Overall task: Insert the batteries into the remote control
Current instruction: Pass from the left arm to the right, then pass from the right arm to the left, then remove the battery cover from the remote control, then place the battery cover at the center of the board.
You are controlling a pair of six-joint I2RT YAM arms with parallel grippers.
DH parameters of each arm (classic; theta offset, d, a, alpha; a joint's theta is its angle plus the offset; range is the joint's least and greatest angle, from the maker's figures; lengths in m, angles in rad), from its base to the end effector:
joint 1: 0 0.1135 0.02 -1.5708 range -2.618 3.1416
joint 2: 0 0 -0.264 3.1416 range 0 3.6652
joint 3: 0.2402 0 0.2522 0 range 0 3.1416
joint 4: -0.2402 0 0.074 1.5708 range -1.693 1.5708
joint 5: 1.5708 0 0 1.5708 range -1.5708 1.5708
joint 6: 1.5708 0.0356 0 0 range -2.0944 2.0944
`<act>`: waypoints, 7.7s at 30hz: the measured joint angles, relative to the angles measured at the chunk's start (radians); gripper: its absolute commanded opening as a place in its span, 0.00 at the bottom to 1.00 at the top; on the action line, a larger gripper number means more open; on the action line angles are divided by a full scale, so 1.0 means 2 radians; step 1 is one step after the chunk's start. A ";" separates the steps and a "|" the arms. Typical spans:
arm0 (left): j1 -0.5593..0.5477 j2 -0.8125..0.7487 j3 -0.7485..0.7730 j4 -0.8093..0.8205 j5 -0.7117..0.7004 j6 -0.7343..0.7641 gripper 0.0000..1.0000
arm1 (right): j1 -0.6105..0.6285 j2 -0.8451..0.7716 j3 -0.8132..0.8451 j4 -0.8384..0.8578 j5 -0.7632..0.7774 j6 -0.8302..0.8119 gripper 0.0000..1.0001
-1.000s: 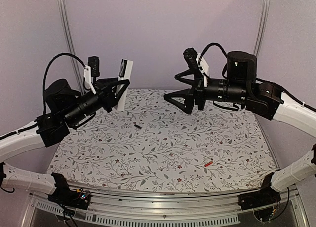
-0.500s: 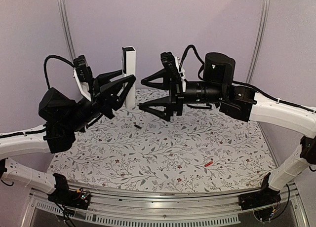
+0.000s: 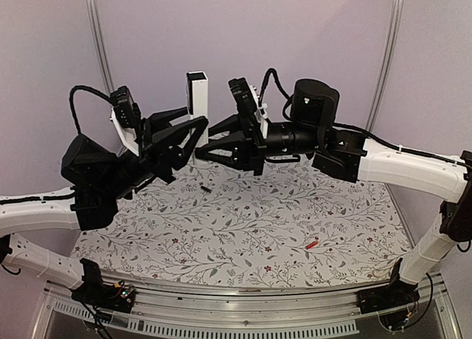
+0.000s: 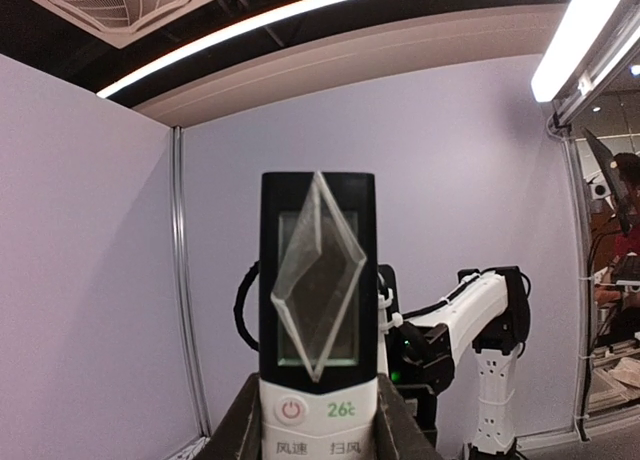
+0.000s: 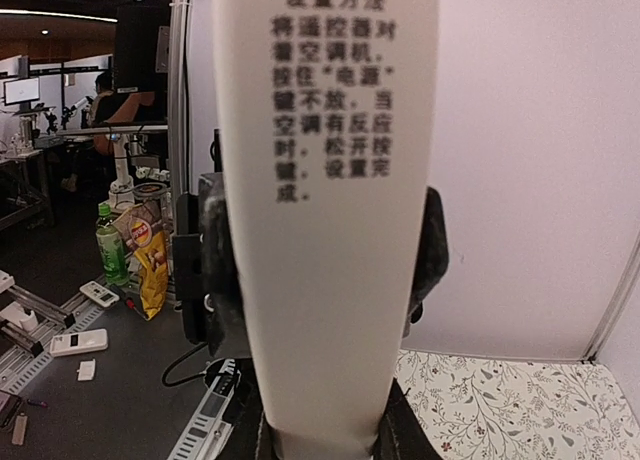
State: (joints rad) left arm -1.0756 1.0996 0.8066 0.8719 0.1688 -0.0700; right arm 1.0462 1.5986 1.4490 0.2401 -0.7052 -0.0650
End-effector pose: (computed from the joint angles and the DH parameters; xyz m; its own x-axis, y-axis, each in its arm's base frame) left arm 0.1104 -0.2169 0.3951 0.1940 -0.5043 -0.8414 0.9501 0.3102 0.0331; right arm 0.1700 0.3398 0.4094 0.1090 0.0896 -0.9900 -0.9774 -0.1719 -0.1231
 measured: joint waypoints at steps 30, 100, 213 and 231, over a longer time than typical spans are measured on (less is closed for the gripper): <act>0.014 -0.017 0.085 -0.292 -0.144 -0.013 0.98 | 0.000 -0.065 0.054 -0.292 0.364 0.000 0.00; 0.073 -0.056 0.060 -0.142 0.053 -0.206 0.00 | 0.001 -0.195 -0.152 0.042 0.147 -0.274 0.99; 0.076 -0.078 0.014 -0.103 -0.020 -0.264 0.00 | 0.036 -0.046 -0.040 0.107 0.236 -0.423 0.00; 0.080 -0.114 0.001 -0.172 -0.074 -0.208 0.00 | 0.010 -0.063 -0.013 0.041 0.371 -0.164 0.00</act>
State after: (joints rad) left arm -0.9154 0.8715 0.8085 0.5282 0.0216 -0.4850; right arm 1.0657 1.4734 1.4227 0.3218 0.0360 -0.3931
